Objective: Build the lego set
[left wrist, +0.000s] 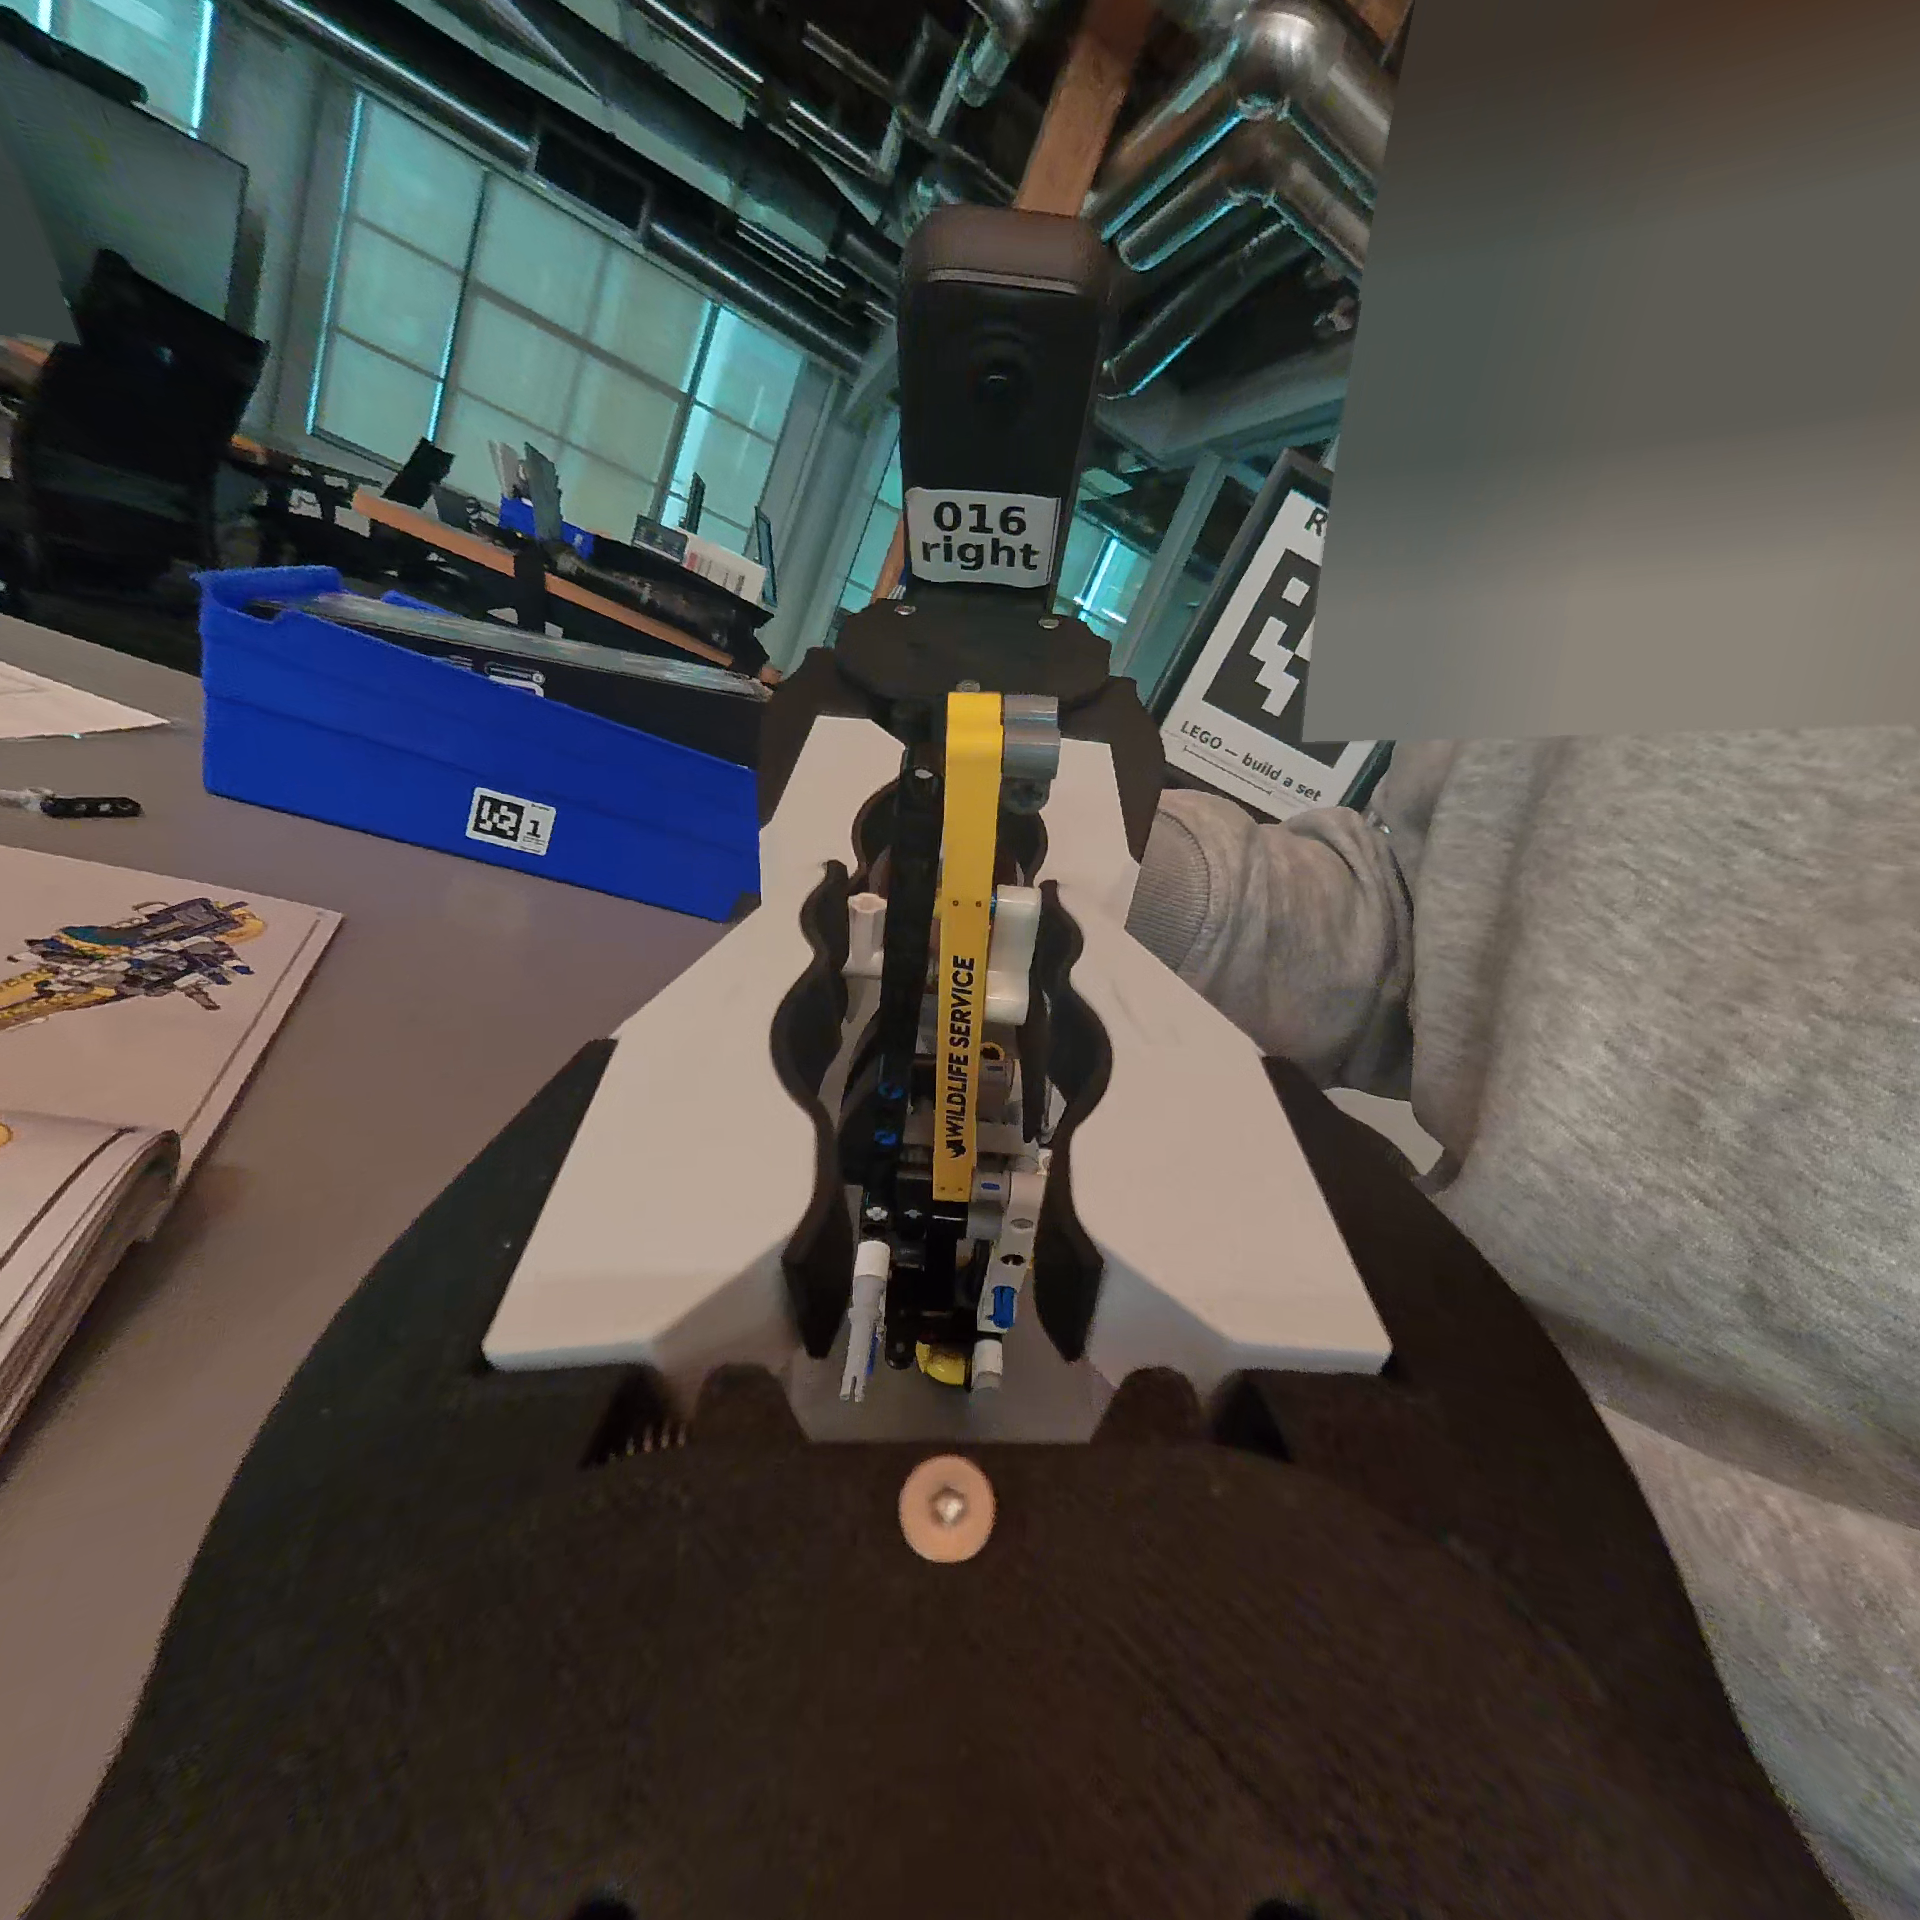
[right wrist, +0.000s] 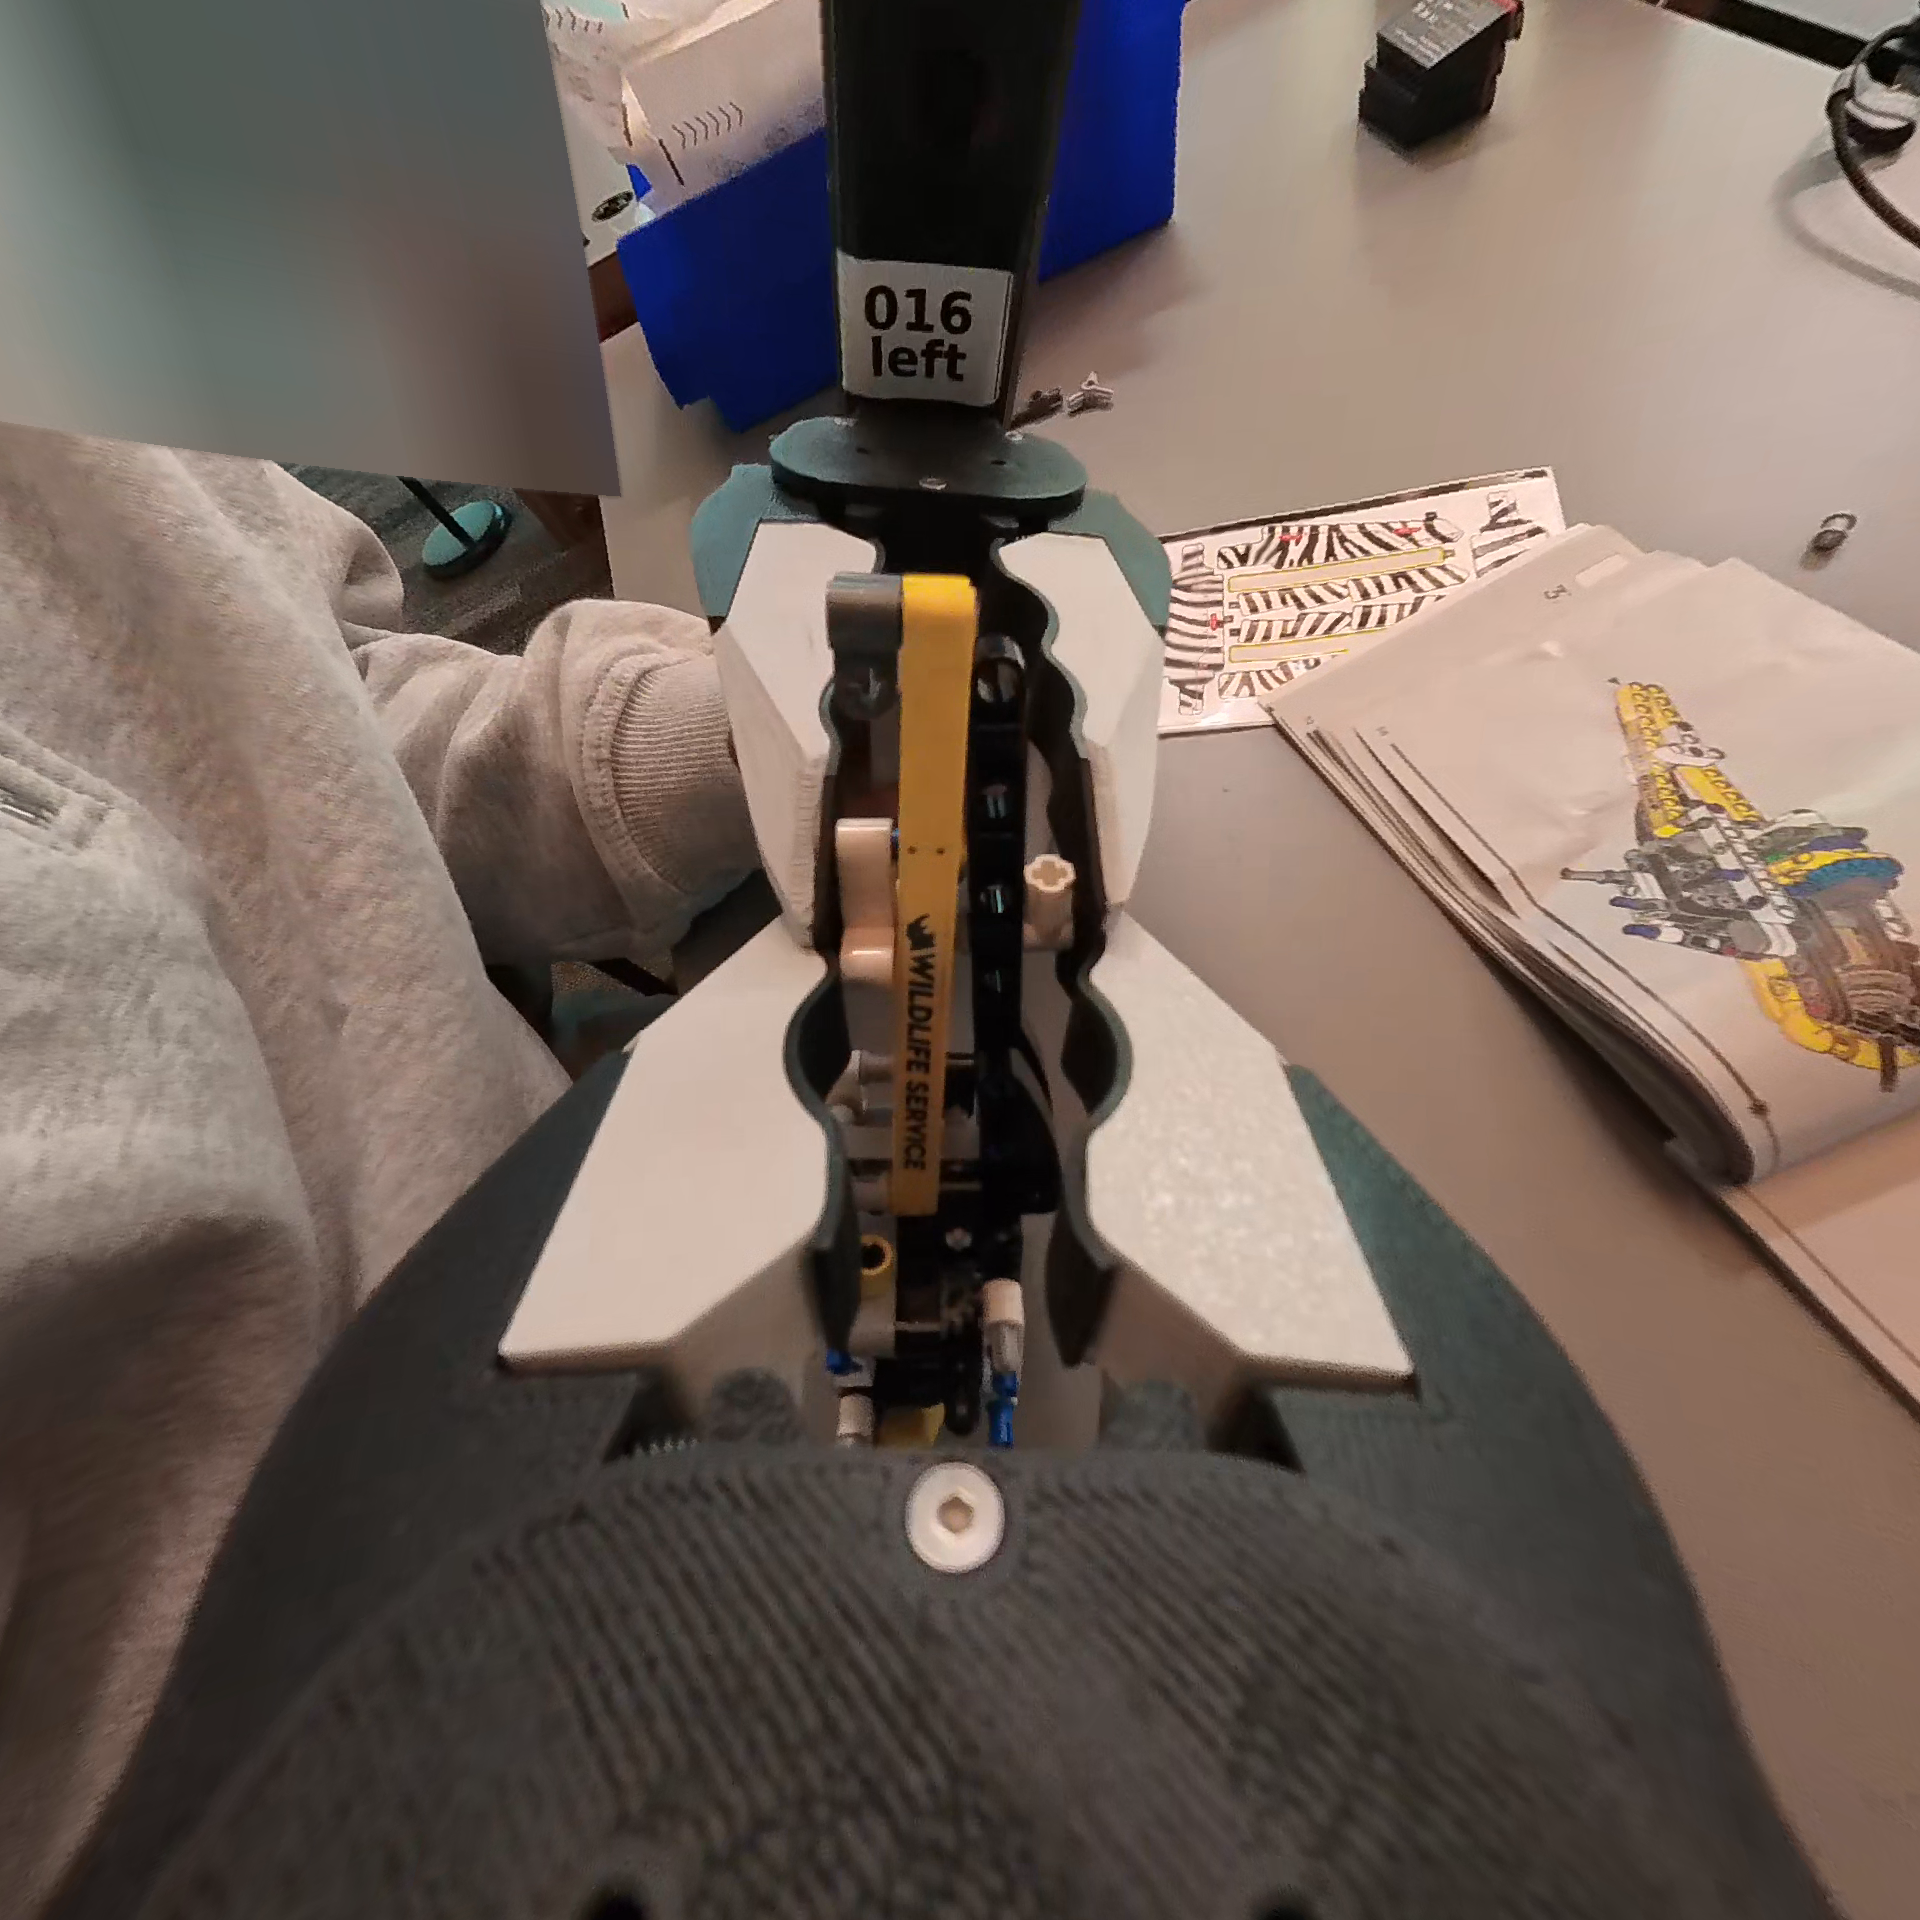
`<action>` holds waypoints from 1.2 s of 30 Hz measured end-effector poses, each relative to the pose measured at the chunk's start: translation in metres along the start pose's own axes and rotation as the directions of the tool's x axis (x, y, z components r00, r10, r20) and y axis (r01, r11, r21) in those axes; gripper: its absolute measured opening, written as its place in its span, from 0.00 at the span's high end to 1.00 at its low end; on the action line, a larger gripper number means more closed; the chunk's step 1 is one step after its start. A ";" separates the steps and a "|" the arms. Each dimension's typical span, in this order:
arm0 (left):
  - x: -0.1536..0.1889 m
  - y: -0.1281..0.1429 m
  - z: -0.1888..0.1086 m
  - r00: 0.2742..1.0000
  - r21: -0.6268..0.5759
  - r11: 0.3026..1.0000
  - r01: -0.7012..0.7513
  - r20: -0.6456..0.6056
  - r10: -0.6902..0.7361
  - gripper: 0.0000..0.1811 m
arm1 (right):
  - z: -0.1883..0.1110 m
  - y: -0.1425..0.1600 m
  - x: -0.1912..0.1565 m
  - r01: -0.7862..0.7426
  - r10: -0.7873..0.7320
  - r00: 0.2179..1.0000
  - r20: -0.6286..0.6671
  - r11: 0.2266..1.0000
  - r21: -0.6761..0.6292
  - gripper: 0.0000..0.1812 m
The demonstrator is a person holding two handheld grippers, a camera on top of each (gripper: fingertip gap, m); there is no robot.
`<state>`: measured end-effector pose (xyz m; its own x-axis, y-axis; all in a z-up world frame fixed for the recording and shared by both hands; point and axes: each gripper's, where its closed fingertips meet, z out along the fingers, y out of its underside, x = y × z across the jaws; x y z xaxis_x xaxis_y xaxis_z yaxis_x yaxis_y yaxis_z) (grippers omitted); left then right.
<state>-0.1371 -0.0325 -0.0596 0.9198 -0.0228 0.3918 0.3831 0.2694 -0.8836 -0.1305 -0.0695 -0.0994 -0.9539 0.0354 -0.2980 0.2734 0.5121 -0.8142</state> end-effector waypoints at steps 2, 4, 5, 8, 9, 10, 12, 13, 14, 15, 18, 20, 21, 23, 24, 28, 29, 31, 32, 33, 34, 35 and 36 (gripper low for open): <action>0.000 -0.001 0.000 1.000 0.006 1.000 -0.012 0.004 0.012 0.82 | 0.000 -0.001 0.000 0.005 -0.005 1.000 0.001 1.000 0.001 0.79; 0.000 -0.001 -0.001 1.000 0.007 1.000 -0.013 0.003 0.013 0.82 | 0.000 -0.002 0.000 0.009 -0.009 1.000 0.002 1.000 -0.001 0.79; 0.000 -0.001 -0.001 1.000 0.006 1.000 -0.015 0.004 0.015 0.82 | 0.000 -0.002 0.000 0.010 -0.010 1.000 0.004 1.000 -0.003 0.79; -0.001 -0.001 -0.001 1.000 0.002 1.000 -0.021 0.012 0.021 0.82 | 0.001 -0.002 0.000 0.009 -0.009 1.000 0.011 1.000 0.000 0.79; -0.001 -0.001 -0.001 1.000 0.001 1.000 -0.023 0.015 0.023 0.82 | 0.001 -0.002 0.000 0.010 -0.010 1.000 0.012 1.000 0.001 0.79; -0.001 -0.001 -0.001 1.000 0.002 1.000 -0.024 0.016 0.024 0.82 | 0.001 -0.002 0.000 0.012 -0.012 1.000 0.011 1.000 0.004 0.79; -0.001 -0.002 -0.001 1.000 0.005 1.000 -0.025 0.015 0.025 0.82 | 0.001 -0.002 0.000 0.013 -0.013 1.000 0.010 1.000 0.006 0.80; -0.001 -0.002 -0.001 1.000 0.007 1.000 -0.023 0.014 0.023 0.82 | 0.000 -0.003 0.000 0.013 -0.013 1.000 0.009 1.000 0.007 0.80; 0.000 -0.002 -0.001 1.000 0.007 1.000 -0.022 0.014 0.022 0.82 | 0.000 -0.003 0.000 0.012 -0.012 1.000 0.009 1.000 0.006 0.80; 0.000 -0.002 0.000 1.000 0.004 1.000 -0.021 0.015 0.021 0.82 | 0.000 -0.003 0.000 0.015 -0.015 1.000 0.008 1.000 0.005 0.80; 0.002 -0.002 0.001 1.000 -0.001 1.000 -0.019 0.011 0.019 0.82 | -0.002 -0.003 -0.001 0.022 -0.022 1.000 0.002 1.000 0.002 0.80; 0.002 -0.002 0.002 1.000 -0.001 1.000 -0.013 0.010 0.013 0.82 | -0.002 -0.004 -0.001 0.023 -0.023 1.000 0.000 1.000 0.003 0.79; 0.002 -0.002 0.002 1.000 0.002 1.000 -0.009 0.006 0.009 0.82 | -0.002 -0.004 -0.001 0.024 -0.024 1.000 -0.003 1.000 0.008 0.79; 0.000 -0.002 0.001 1.000 -0.003 1.000 -0.005 0.015 0.005 0.82 | -0.001 -0.004 0.000 0.011 -0.011 1.000 -0.003 1.000 0.020 0.79; -0.001 -0.002 0.000 1.000 -0.004 1.000 -0.003 0.016 0.003 0.82 | -0.001 -0.005 0.001 0.011 -0.011 1.000 -0.005 0.999 0.036 0.79; -0.006 0.000 -0.004 0.999 -0.020 1.000 0.001 0.038 0.000 0.82 | 0.001 -0.003 0.007 0.000 0.002 1.000 -0.031 0.997 0.073 0.72; -0.007 0.001 -0.006 0.999 -0.017 1.000 0.003 0.041 -0.002 0.82 | -0.001 -0.002 0.009 0.007 -0.003 0.999 -0.051 0.997 0.076 0.68; -0.009 0.000 -0.010 0.999 -0.009 1.000 0.008 0.042 -0.007 0.82 | -0.004 -0.001 0.009 0.011 -0.005 0.997 -0.071 0.997 0.082 0.65; -0.010 0.000 -0.011 0.999 -0.004 1.000 0.013 0.037 -0.013 0.82 | -0.006 0.000 0.010 0.013 -0.005 0.996 -0.088 0.996 0.088 0.63; -0.010 0.000 -0.012 0.999 -0.002 1.000 0.022 0.032 -0.021 0.82 | -0.007 0.000 0.011 0.016 -0.005 0.994 -0.113 0.995 0.099 0.62; -0.010 0.000 -0.012 0.999 0.001 1.000 0.022 0.033 -0.022 0.82 | -0.008 -0.001 0.012 0.021 -0.005 0.991 -0.136 0.993 0.117 0.62; -0.010 0.000 -0.012 0.999 0.003 1.000 0.022 0.032 -0.022 0.82 | -0.008 -0.003 0.011 0.026 -0.004 0.988 -0.153 0.990 0.141 0.62; -0.010 0.000 -0.012 0.999 0.005 1.000 0.029 0.024 -0.029 0.82 | -0.008 -0.004 0.011 0.030 -0.002 0.986 -0.167 0.987 0.161 0.64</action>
<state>-0.1448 -0.0437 -0.0666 0.9061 -0.0079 0.4230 0.4088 0.2735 -0.8707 -0.1431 -0.0641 -0.0956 -0.9618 0.1768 -0.2089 0.2614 0.3681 -0.8923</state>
